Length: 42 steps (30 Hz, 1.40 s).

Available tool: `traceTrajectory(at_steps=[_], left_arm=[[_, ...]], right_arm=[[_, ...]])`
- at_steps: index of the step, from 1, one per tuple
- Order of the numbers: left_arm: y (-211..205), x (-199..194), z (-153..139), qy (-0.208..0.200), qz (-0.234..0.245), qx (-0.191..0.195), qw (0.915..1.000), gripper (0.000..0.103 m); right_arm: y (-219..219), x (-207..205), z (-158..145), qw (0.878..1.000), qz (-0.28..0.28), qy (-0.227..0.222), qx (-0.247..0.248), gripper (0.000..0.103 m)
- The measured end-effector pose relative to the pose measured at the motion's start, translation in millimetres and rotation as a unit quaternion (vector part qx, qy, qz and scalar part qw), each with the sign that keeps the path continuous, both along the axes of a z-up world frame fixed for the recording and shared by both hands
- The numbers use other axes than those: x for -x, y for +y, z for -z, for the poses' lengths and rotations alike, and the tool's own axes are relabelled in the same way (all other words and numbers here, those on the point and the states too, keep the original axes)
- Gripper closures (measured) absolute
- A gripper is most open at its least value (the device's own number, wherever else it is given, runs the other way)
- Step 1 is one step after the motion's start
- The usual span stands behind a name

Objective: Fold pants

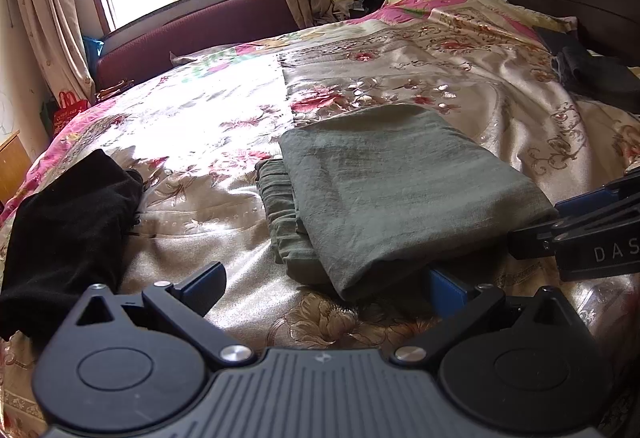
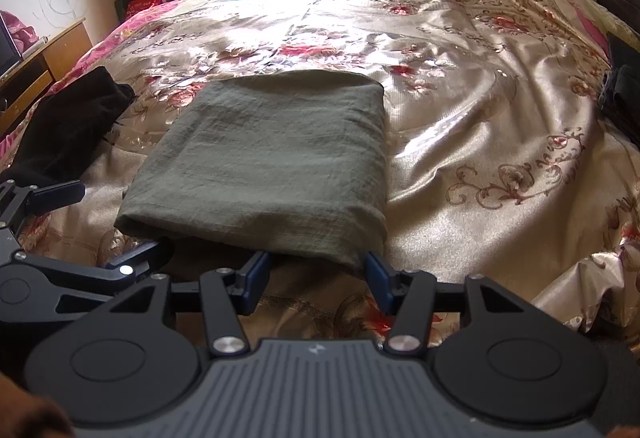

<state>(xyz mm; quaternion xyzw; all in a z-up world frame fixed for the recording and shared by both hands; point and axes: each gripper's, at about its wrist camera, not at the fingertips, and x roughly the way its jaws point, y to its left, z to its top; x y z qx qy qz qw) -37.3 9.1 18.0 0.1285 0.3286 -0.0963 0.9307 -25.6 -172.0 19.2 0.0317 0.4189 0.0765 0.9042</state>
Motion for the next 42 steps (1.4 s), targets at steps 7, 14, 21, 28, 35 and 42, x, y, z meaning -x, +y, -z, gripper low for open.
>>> traceTrajectory(at_steps=[7,14,21,28,35,42], left_arm=[[-0.1,1.3,1.6,0.001,0.003,-0.003,1.0,0.0],[-0.2,2.6,3.6,0.002,0.006,-0.009,0.9999,0.0],[1.3,2.7,4.7,0.002,0.005,-0.012,0.9999,0.0],[9.2,3.8,-7.2,-0.02,-0.002,0.004,0.9998,0.0],[20.1,-17.5,-24.0,-0.029,0.005,0.014,0.9995,0.0],[24.7,-16.8,-25.7,-0.016,0.038,-0.025,0.9989,0.0]], right_arm=[[-1.2,-0.8,1.9,1.0,0.001,0.005,-0.002,0.049],[-1.2,-0.8,2.2,1.0,0.002,0.005,-0.002,0.049],[-2.3,-1.3,2.7,1.0,0.004,0.006,-0.003,0.048],[-12.8,-4.6,-6.1,1.0,0.01,-0.004,-0.023,0.048],[-31.0,-38.2,-23.2,0.999,0.022,-0.026,-0.025,0.043],[-27.5,-31.8,-33.6,0.995,-0.059,0.019,-0.08,0.042]])
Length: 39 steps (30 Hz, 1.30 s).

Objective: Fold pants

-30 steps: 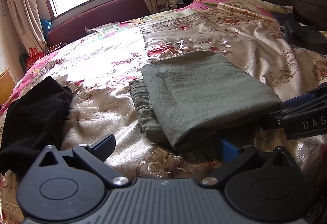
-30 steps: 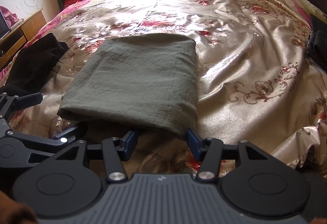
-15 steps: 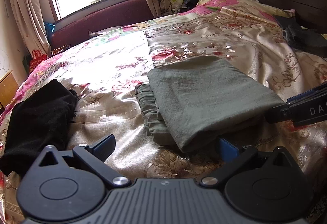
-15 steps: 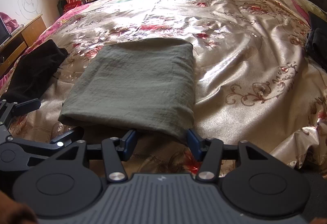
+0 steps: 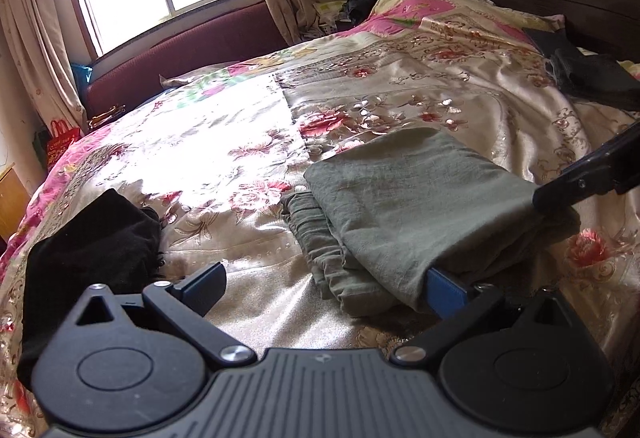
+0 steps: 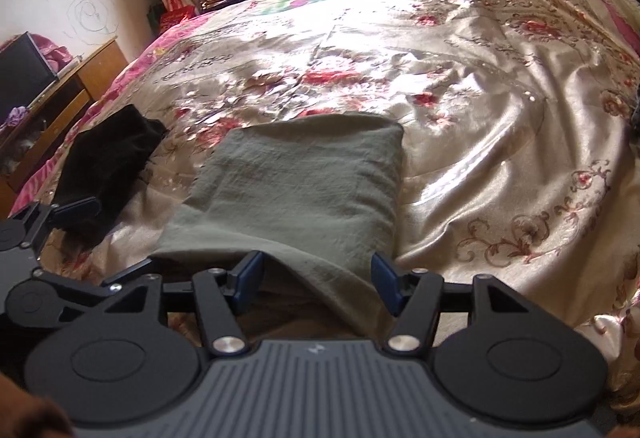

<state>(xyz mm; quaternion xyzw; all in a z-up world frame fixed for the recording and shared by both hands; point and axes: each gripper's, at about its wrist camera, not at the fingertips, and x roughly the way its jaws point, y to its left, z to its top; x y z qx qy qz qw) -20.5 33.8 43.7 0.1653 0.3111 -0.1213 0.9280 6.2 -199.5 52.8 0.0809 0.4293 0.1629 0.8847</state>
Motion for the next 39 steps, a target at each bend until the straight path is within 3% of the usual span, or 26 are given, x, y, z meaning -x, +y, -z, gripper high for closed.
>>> traceTrajectory(at_steps=[3,7,9,13,20,25,26,28,29,30,35,39], left_arm=[[2.6,4.1,-6.5,0.006,0.022,-0.005,0.9997,0.0],[10.2,13.8,-14.9,0.016,0.046,-0.01,0.9988,0.0],[12.3,12.2,-21.0,0.016,0.048,0.004,0.9987,0.0],[12.3,-13.0,-32.7,0.003,0.025,0.072,0.9971,0.0],[-7.2,-76.9,19.6,0.07,-0.007,0.049,0.9963,0.0],[-11.5,-99.2,42.5,0.115,-0.002,0.082,0.99,0.0],[-12.6,-104.0,45.4,0.123,-0.003,0.089,0.9884,0.0],[-13.3,-110.5,50.3,0.136,-0.003,0.102,0.9854,0.0],[-13.7,-112.5,51.6,0.135,-0.005,0.106,0.9852,0.0],[-15.3,-114.0,51.4,0.13,-0.005,0.108,0.9856,0.0],[-31.3,-136.0,42.3,0.106,0.011,0.114,0.9878,0.0],[-40.9,-167.0,40.9,0.1,0.013,0.115,0.9882,0.007]], right_arm=[[-0.5,8.5,-0.9,0.999,-0.023,0.011,-0.024,0.042],[-20.6,3.6,-8.5,0.998,0.007,-0.006,-0.062,0.039],[-31.2,-10.0,-5.3,0.997,0.031,-0.004,-0.067,0.039],[-34.9,-42.6,12.9,0.998,0.053,-0.008,-0.036,0.039],[-36.0,-89.1,52.7,0.995,0.059,0.022,-0.072,0.039],[-29.6,-103.8,73.2,0.994,0.032,0.034,-0.098,0.038],[-28.9,-107.2,75.7,0.994,0.029,0.036,-0.102,0.041],[-29.2,-113.6,77.6,0.992,0.03,0.042,-0.112,0.059],[-30.8,-116.6,76.3,0.991,0.035,0.046,-0.119,0.076],[-33.3,-118.4,74.7,0.989,0.037,0.05,-0.133,0.083],[-38.9,-135.1,54.8,0.985,0.039,0.03,-0.166,0.093],[-49.2,-160.3,49.6,0.988,0.07,0.01,-0.139,0.094]])
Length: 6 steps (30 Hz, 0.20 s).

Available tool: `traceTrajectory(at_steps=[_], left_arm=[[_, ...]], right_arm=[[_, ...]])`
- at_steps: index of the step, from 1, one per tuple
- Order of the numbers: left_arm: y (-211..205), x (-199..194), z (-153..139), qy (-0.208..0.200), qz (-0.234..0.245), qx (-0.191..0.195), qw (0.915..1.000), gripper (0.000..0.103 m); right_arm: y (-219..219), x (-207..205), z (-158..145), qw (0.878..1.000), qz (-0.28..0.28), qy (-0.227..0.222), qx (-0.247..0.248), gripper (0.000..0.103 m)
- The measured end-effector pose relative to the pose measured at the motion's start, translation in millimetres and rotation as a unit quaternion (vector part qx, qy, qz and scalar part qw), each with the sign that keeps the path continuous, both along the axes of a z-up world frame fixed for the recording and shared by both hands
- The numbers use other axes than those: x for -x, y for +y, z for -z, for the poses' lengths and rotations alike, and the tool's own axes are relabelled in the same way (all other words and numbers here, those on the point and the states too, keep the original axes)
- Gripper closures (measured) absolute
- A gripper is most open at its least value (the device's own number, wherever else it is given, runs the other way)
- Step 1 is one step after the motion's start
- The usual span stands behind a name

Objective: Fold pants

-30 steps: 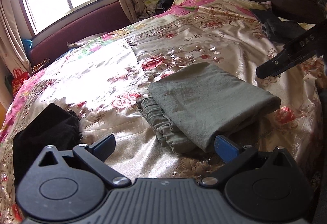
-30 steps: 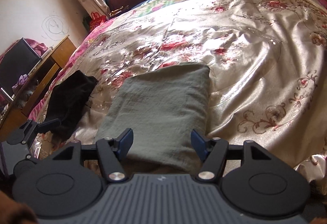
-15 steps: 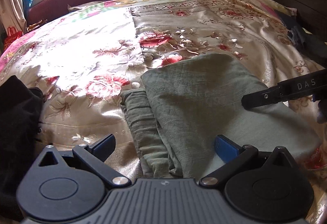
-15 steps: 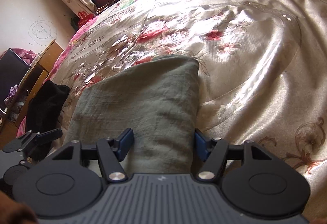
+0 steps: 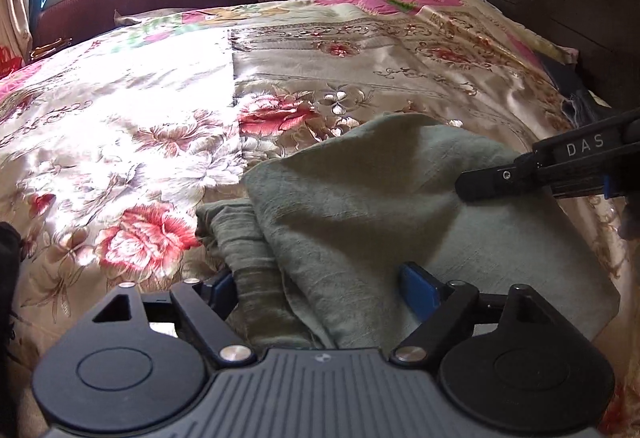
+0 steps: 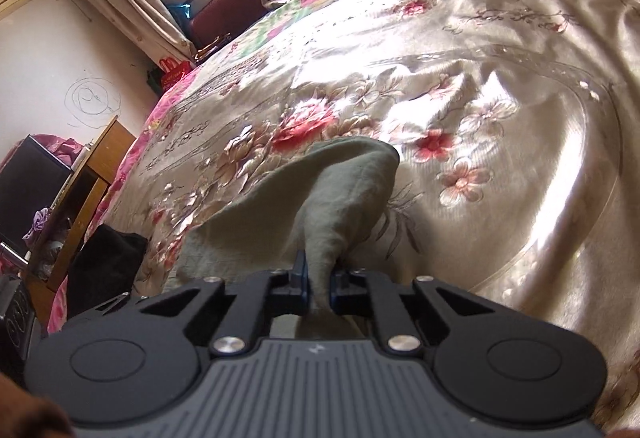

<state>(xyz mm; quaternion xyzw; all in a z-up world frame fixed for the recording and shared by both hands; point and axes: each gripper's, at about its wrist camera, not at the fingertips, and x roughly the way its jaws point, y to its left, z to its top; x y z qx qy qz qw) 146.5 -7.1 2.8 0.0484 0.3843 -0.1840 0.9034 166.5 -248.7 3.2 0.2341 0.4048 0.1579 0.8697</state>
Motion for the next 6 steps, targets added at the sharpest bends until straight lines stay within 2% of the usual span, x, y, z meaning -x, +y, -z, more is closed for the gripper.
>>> traceTrajectory(at_steps=[2,3,5,6], left_arm=[[-1.5,-8.6,-0.3,0.002,0.0,-0.006,1.0,0.007],[-1.6,-9.6,-0.1,0.001,0.0,-0.012,0.9999,0.006],[-0.6,-3.7,1.4,-0.012,-0.002,-0.041,0.9991,0.005],[0.9,0.8,1.4,-0.017,-0.004,-0.052,0.9985,0.004]], right_arm=[[-6.7,-7.7,3.6,1.0,0.021,0.016,0.012,0.091],[-8.7,-9.0,6.8,0.999,0.021,0.026,0.016,0.086],[-8.8,-6.4,13.3,0.999,0.022,0.038,0.033,0.077],[-7.8,-2.7,14.6,0.998,0.02,0.037,0.043,0.075]])
